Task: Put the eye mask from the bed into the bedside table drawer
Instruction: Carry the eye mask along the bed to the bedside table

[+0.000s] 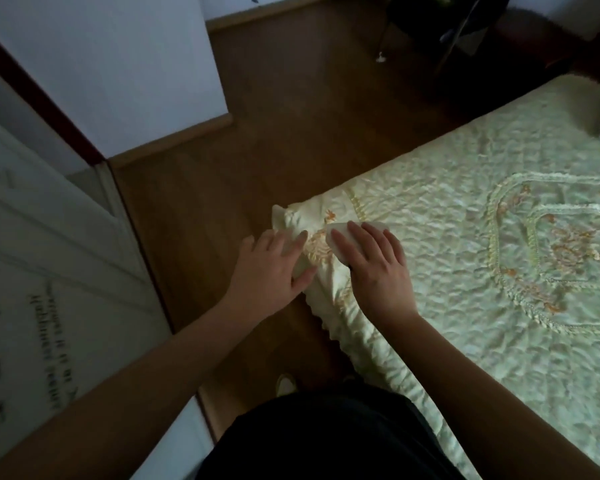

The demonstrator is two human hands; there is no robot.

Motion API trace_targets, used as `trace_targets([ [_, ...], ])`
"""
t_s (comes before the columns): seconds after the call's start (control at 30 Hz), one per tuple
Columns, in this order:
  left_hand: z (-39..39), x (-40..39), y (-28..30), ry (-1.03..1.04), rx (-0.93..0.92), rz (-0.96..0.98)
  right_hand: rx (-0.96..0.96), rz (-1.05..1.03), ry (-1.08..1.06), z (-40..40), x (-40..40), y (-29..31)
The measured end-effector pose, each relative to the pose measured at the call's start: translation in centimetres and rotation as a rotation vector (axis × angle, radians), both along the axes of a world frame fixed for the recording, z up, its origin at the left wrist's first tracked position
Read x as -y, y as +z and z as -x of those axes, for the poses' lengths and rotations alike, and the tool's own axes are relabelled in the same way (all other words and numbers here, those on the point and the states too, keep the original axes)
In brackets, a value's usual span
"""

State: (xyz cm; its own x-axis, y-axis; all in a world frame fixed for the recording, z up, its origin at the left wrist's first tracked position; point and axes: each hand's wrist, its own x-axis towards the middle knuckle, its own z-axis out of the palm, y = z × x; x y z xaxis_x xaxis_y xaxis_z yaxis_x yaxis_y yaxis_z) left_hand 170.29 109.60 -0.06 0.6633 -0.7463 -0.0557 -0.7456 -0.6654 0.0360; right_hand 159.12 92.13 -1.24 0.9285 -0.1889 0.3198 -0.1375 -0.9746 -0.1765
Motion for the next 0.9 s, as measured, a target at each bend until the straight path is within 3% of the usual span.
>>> trace_targets([
  [0.33, -6.9, -4.5, -1.6, 0.205, 0.024, 0.037, -0.02, 0.007, 0.206, -11.3, -2.9, -0.1],
  [0.9, -25.2, -6.4, -2.0, 0.511, 0.023, 0.043, -0.037, -0.101, 0.398, -32.6, -1.7, -1.5],
])
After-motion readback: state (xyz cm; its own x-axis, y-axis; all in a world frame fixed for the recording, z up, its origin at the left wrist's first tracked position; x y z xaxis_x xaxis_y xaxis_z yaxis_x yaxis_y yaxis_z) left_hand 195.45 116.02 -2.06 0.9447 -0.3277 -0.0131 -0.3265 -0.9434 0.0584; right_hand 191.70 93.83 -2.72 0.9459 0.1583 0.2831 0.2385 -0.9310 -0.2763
